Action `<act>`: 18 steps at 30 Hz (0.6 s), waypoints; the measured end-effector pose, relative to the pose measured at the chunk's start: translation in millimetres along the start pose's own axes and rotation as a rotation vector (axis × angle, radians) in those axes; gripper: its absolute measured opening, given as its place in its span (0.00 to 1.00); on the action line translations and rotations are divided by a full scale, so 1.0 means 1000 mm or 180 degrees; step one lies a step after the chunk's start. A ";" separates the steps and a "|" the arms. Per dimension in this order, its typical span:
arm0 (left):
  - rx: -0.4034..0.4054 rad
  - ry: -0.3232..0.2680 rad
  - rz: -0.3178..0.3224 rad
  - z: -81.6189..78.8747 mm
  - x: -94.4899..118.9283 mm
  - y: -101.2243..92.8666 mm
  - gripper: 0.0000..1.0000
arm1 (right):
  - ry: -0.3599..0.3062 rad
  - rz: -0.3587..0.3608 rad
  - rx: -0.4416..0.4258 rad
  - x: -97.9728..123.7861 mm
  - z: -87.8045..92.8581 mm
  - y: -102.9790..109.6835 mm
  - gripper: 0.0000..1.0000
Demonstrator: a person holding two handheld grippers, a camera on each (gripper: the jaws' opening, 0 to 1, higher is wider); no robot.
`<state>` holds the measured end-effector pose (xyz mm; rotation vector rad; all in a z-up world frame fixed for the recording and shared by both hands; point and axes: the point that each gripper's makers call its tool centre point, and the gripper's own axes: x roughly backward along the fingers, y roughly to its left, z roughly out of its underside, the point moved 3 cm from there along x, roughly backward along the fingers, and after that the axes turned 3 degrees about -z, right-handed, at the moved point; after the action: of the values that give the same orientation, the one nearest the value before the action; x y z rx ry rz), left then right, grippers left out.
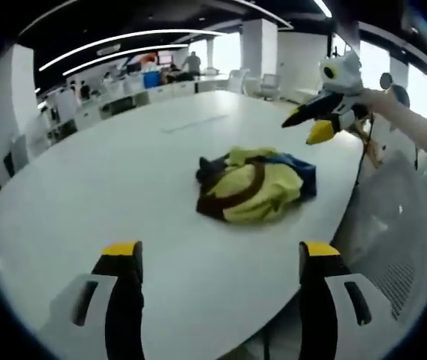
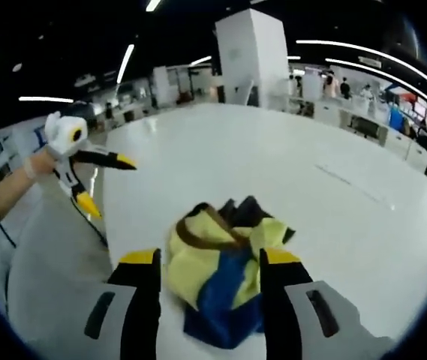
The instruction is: Fold the garment on the visible template until the final outline fits inside the template.
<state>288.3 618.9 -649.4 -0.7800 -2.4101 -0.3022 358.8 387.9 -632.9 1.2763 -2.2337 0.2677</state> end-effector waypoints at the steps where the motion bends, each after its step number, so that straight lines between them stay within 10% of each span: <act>1: 0.0006 -0.0004 -0.0011 0.000 0.000 0.000 0.84 | 0.0021 0.0020 0.0021 -0.002 0.000 -0.001 0.46; 18: 0.0061 -0.0032 -0.0069 0.004 0.004 0.004 0.84 | 0.0158 0.0082 0.0019 -0.031 0.003 -0.009 0.20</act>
<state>286.1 625.3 -650.5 -0.7492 -2.4288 -0.2838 377.6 405.1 -653.0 1.2313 -2.2102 0.3127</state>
